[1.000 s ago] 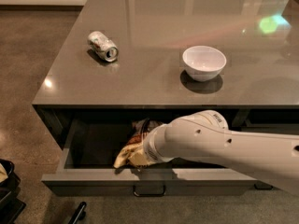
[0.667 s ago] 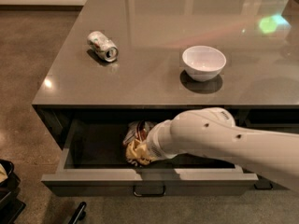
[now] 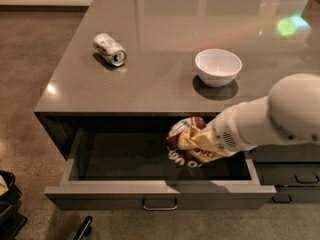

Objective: Pick brown chip bag from top drawer and place on counter

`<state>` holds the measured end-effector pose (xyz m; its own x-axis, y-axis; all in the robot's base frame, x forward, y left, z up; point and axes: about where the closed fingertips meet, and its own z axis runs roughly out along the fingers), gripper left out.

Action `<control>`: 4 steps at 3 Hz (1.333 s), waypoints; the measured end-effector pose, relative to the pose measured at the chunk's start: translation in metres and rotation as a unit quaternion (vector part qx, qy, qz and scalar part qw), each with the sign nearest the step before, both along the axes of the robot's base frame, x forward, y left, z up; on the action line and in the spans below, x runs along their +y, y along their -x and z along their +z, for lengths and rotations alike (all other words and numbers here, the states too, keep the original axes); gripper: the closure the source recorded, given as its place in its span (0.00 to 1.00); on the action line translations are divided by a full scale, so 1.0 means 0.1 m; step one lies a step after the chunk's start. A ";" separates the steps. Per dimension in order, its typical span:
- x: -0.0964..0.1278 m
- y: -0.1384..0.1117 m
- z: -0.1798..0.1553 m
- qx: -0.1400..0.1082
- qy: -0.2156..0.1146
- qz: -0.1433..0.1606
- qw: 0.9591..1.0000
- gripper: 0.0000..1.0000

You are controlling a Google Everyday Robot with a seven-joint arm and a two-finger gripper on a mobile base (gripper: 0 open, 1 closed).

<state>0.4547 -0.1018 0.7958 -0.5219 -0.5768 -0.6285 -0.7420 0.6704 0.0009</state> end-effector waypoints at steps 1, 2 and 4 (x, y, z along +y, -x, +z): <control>-0.36 0.12 0.42 0.000 -0.006 0.002 1.000 1.00; -0.45 0.06 0.88 -0.025 -0.021 0.039 0.999 1.00; 0.31 -0.48 1.48 -0.033 -0.061 0.199 0.977 1.00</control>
Offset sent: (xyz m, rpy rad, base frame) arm 0.0069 -0.0578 0.1519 0.0814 -0.1384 0.1835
